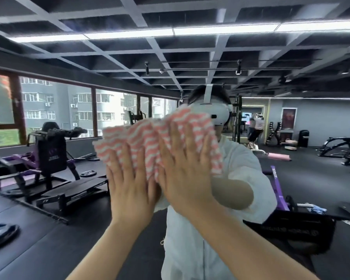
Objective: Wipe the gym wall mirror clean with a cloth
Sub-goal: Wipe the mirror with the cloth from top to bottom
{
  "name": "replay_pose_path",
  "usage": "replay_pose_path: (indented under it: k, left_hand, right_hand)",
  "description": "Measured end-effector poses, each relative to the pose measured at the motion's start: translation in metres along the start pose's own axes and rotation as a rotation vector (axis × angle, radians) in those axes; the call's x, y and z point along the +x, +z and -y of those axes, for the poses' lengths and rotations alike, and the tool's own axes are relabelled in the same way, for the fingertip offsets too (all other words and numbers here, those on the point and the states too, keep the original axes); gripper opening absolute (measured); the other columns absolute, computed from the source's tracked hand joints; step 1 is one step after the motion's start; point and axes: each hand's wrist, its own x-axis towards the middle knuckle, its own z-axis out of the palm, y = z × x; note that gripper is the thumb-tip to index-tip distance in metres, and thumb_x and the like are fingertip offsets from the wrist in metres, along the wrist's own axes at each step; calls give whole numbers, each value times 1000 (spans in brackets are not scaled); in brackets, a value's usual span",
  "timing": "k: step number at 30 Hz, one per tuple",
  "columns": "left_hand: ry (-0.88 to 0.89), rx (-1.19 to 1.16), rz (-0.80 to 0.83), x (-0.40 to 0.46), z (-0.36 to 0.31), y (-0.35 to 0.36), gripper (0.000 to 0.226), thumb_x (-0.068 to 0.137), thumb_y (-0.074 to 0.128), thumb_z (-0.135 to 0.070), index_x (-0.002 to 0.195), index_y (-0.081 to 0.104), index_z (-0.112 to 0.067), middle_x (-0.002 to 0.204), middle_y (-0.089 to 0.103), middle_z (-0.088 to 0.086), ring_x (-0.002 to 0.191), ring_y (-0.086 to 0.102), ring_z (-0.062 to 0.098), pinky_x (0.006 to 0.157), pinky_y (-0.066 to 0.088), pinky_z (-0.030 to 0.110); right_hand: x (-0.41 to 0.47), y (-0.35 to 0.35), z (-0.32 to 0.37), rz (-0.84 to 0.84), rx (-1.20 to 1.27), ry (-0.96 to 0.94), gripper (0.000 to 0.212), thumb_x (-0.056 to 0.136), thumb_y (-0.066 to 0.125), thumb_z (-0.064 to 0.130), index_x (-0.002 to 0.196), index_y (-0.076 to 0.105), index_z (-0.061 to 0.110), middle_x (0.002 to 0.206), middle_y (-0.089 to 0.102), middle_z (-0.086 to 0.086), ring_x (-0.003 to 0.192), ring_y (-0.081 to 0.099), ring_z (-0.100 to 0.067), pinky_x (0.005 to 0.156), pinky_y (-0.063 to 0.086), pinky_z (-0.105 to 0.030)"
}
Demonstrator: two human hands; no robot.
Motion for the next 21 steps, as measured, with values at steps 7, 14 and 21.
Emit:
replay_pose_path:
  k: [7, 14, 21]
  left_hand:
    - [-34, -15, 93, -74, 5, 14, 60, 101, 5, -44, 151, -12, -15, 147, 10, 30, 135, 5, 50, 112, -4, 46]
    - [62, -46, 96, -96, -58, 32, 61, 101, 8, -47, 153, -3, -17, 158, -7, 21, 143, -13, 41, 112, -2, 52]
    - [216, -49, 61, -92, -147, 47, 57, 102, 12, -45, 153, -1, -23, 159, -9, 13, 143, -7, 44, 113, 2, 58]
  right_hand:
    - [-59, 16, 10, 123, -36, -291, 61, 94, 34, 39, 151, 26, 19, 159, 20, -6, 147, 14, -28, 118, 1, -52]
    - [-110, 4, -61, 75, -117, -293, 67, 95, 32, 41, 153, 12, 15, 158, 16, -4, 146, 9, -29, 119, 0, -51]
    - [-158, -16, -151, 61, -159, -167, 56, 102, 19, 36, 153, 12, 15, 161, 5, -8, 145, 10, -32, 117, 3, -53]
